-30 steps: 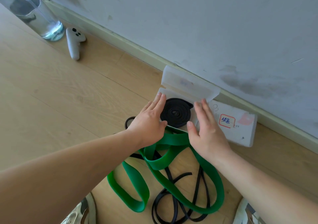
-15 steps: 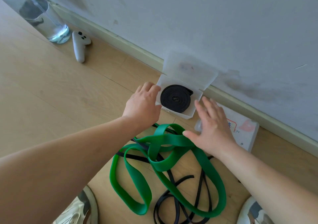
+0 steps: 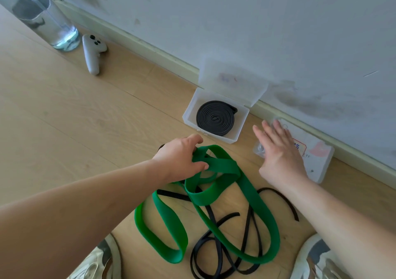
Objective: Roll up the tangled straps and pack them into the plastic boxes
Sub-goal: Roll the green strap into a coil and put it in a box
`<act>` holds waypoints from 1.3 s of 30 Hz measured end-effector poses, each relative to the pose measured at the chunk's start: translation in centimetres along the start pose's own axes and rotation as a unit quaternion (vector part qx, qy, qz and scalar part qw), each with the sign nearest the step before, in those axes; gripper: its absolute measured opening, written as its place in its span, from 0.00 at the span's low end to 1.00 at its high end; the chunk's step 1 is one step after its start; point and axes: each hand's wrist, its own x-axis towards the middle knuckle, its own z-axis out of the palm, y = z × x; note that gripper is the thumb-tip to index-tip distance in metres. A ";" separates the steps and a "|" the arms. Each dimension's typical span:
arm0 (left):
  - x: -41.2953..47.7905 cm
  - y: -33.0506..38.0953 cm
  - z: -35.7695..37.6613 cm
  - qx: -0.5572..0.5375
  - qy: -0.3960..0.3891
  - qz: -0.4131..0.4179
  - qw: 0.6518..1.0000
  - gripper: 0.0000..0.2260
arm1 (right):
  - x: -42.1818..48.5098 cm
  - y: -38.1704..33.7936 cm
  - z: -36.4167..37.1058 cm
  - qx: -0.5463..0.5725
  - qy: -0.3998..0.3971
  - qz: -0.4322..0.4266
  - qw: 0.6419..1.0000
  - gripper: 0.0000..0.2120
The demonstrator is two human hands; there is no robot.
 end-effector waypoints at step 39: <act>-27.4 19.3 -21.1 -0.253 0.060 0.028 0.965 0.11 | -18.5 -12.1 -30.8 0.386 -0.041 -0.019 0.921 0.14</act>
